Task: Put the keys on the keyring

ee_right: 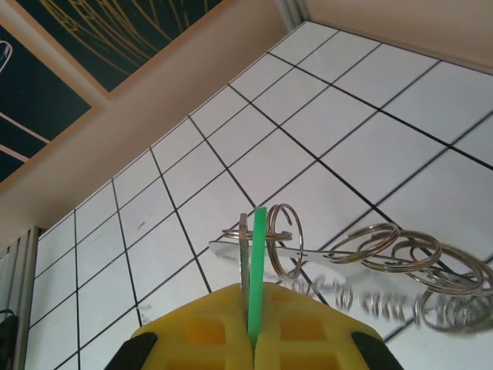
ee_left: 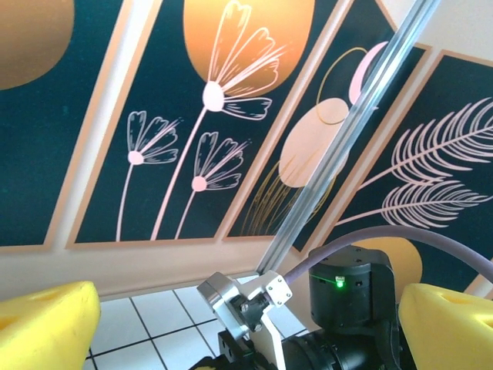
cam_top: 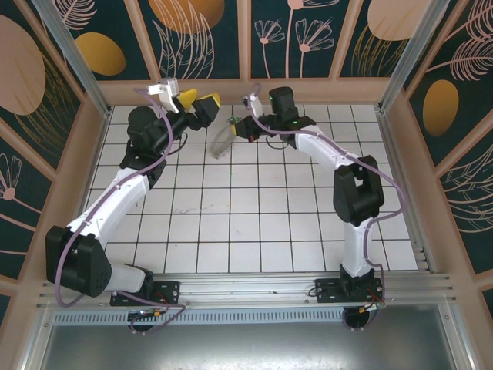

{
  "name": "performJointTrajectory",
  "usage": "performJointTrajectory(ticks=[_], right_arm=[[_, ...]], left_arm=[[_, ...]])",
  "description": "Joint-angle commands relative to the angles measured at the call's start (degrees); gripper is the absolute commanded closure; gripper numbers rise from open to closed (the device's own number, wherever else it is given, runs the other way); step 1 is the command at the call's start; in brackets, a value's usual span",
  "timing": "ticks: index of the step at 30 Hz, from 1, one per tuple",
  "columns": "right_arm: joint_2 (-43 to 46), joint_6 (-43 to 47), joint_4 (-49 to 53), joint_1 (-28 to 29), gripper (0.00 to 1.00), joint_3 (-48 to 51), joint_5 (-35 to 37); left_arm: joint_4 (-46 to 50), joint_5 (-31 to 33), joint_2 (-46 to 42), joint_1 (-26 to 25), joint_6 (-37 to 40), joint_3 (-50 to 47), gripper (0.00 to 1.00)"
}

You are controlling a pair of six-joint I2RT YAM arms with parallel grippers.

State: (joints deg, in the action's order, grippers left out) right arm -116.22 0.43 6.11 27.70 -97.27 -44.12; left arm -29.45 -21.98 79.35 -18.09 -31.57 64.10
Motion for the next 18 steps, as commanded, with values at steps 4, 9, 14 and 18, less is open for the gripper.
performJointTrajectory(ticks=[4, 9, 14, 18], right_arm=[[-1.7, -2.3, -6.6, 1.3, 1.00, 3.8, -4.6], [-0.9, -3.8, -11.0, 1.6, 1.00, 14.4, -5.4], [2.8, -5.2, -13.8, 1.7, 1.00, 23.5, -4.8], [5.2, -6.0, -14.9, 1.8, 1.00, 28.4, -4.1]], left_arm=[[-0.2, -1.0, 0.8, 0.6, -0.5, 0.8, 0.02], [-2.1, -2.3, 1.9, 0.5, -2.6, -0.2, 0.02], [-2.9, -3.8, 2.9, 0.6, -4.6, -1.2, 0.02], [-2.6, -5.4, 3.0, 0.6, -5.8, -2.0, 0.01]])
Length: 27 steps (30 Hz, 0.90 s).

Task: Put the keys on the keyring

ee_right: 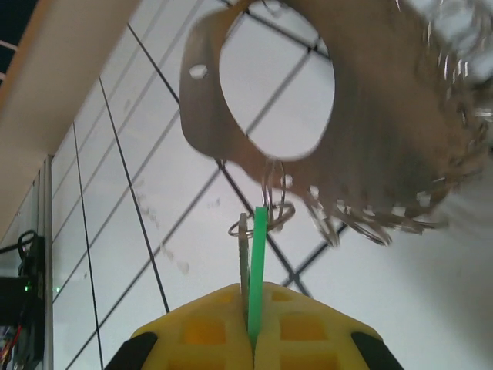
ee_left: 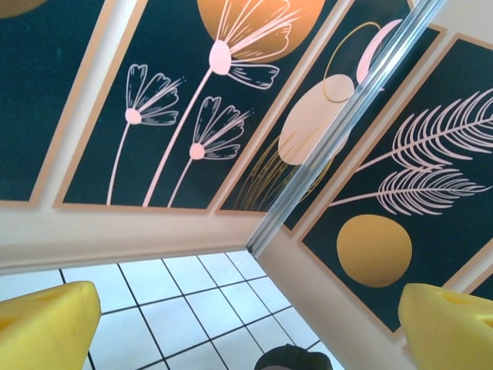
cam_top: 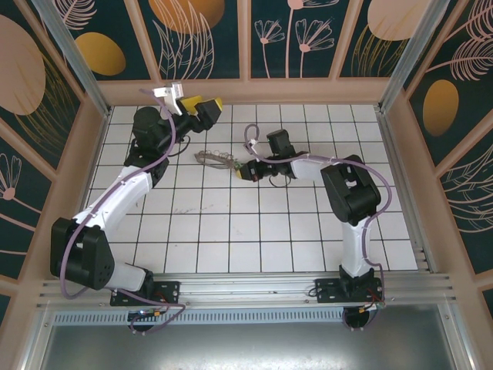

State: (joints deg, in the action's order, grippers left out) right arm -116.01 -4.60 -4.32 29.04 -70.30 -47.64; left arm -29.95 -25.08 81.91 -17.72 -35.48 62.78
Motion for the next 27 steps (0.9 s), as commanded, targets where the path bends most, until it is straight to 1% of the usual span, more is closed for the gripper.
performJointTrajectory(ticks=[1, 10, 17, 24, 27], right_arm=[[5.1, -0.9, -4.1, 0.6, 1.00, 2.1, -0.4], [5.5, -0.3, -0.4, 1.4, 1.00, 5.2, 1.2], [5.9, -1.6, 0.8, 1.5, 1.00, 8.3, 2.8], [7.0, -3.8, 1.2, 1.8, 1.00, 11.2, 4.3], [7.8, -4.8, 0.7, 2.0, 1.00, 13.1, 4.8]], left_arm=[[-1.8, -2.9, 0.5, 0.2, -2.1, -0.9, 0.01], [4.1, -9.0, 2.6, 0.2, -5.7, -1.7, 0.02], [5.5, -11.7, 2.4, 0.2, -9.0, -6.7, 0.02], [2.8, -13.7, 4.3, 0.1, -13.5, -11.5, 0.02], [1.2, -16.0, 6.1, 0.1, -15.6, -12.2, 0.02]])
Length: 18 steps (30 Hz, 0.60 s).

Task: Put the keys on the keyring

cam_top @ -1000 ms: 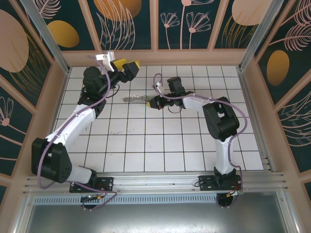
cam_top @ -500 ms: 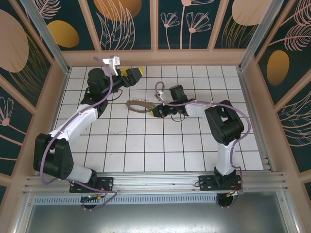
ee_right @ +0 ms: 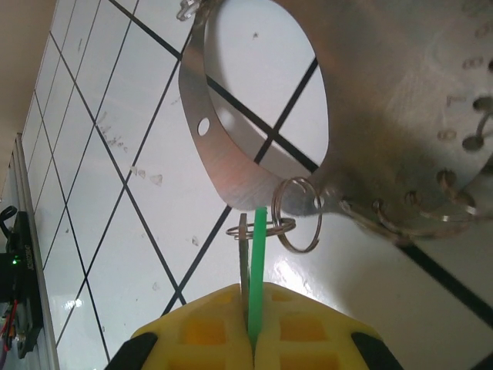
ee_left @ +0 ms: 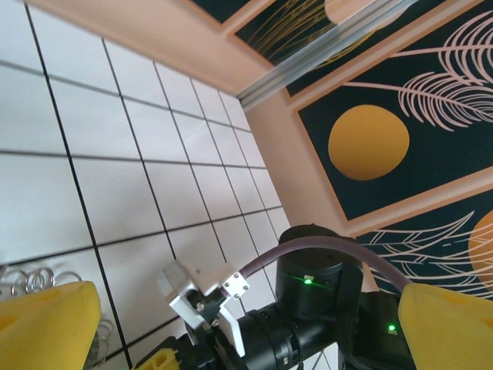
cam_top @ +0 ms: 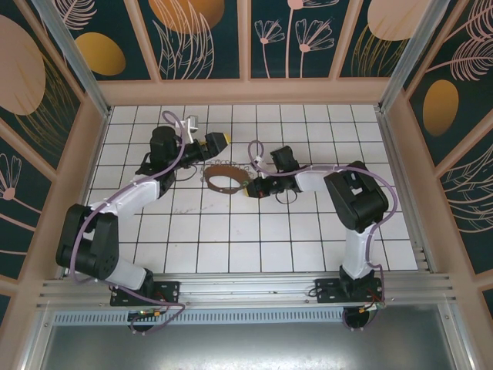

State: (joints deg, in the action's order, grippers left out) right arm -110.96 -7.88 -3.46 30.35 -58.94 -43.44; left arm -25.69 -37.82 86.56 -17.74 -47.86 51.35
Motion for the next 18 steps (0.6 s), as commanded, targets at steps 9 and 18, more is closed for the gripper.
performJointTrajectory(ticks=[9, 18], right_arm=[[6.0, -4.3, -2.4, 2.8, 1.00, 7.1, 2.0], [7.1, -5.1, -3.5, 3.2, 0.99, 8.5, 2.7]], left_arm=[[-6.6, -6.8, 4.7, -1.0, -6.4, -3.8, 0.01], [-2.1, -7.5, 5.1, -2.3, -4.3, -5.3, 0.01]])
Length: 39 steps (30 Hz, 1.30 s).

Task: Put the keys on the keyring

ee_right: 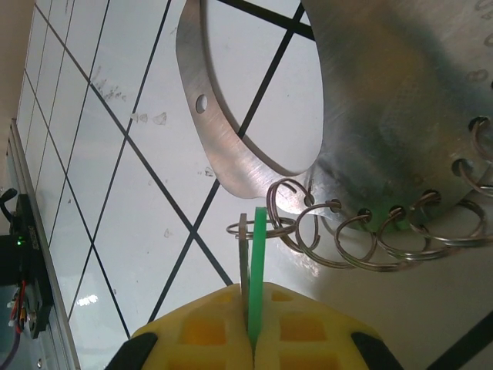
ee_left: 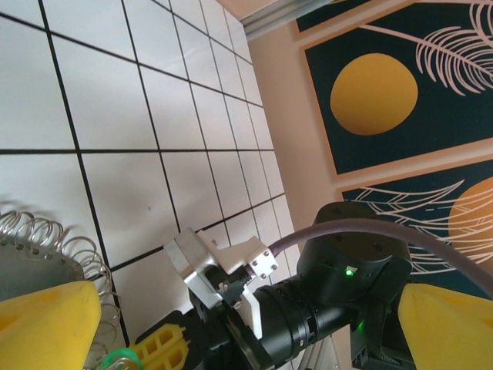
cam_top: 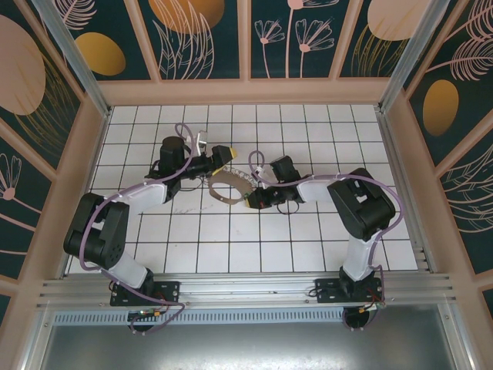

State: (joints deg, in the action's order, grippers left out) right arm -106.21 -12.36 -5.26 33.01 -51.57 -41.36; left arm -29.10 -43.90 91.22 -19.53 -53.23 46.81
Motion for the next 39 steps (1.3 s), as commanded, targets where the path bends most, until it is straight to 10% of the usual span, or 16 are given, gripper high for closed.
performJointTrajectory(ticks=[1, 19, 29, 39], right_arm=[[2.5, -0.8, -1.8, 0.6, 0.98, 1.3, 0.7], [16.5, -0.1, 0.0, 1.1, 0.54, 10.2, 1.3], [23.8, 1.4, 2.9, -1.4, 0.47, 12.4, 3.1], [36.9, 3.0, 8.6, -13.0, 0.01, 13.8, 5.2]], left_arm=[[1.8, -1.4, 0.4, -0.5, 1.4, -1.1, 0.02], [5.2, -0.9, 0.3, -0.6, 4.0, 0.1, 0.01], [6.0, 0.2, -2.3, -0.6, 5.2, -0.1, 0.01], [11.5, 6.5, -11.1, -0.5, 12.3, 1.0, 0.01]])
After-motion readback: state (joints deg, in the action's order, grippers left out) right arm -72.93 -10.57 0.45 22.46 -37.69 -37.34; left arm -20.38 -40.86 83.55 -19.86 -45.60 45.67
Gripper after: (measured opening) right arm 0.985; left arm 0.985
